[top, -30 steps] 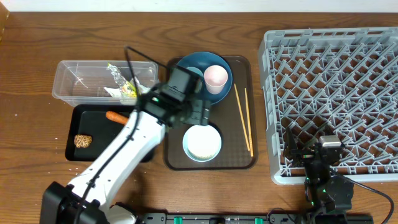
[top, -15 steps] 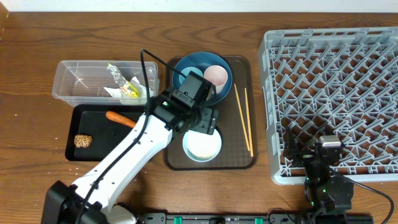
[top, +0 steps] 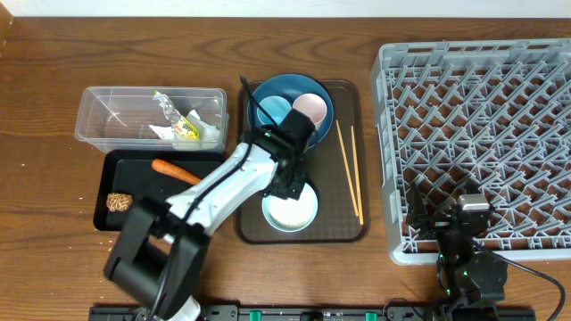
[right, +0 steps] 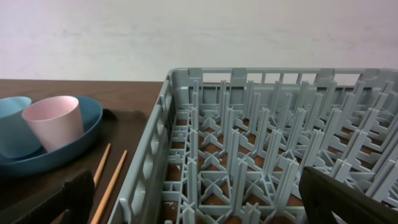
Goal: Sort waste into correct bins and load items into the dishwasher rack
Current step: 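Reach the left gripper back over the white rice bowl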
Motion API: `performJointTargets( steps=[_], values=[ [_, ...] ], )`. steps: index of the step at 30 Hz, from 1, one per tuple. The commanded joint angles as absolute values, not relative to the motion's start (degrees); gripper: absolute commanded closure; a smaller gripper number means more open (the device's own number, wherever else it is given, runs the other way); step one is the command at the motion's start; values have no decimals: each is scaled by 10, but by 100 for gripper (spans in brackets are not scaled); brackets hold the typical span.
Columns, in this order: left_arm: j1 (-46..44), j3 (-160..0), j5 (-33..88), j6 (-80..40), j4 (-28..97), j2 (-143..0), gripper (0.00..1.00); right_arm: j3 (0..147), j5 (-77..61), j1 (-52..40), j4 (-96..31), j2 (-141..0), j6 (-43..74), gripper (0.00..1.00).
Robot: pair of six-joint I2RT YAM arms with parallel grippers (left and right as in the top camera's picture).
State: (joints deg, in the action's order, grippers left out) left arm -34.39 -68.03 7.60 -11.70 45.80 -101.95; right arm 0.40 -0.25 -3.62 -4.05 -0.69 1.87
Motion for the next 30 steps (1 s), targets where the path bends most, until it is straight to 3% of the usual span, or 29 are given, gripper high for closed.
performJointTargets(
  steps=[1, 30],
  values=[
    [-344, -692, 78, -107, 457, -1032, 94, 3, -3, -21, -43, -4, 12, 1],
    [-342, -684, -116, -107, 371, -1038, 94, 3, -3, -21, -43, -4, 12, 1]
  ],
)
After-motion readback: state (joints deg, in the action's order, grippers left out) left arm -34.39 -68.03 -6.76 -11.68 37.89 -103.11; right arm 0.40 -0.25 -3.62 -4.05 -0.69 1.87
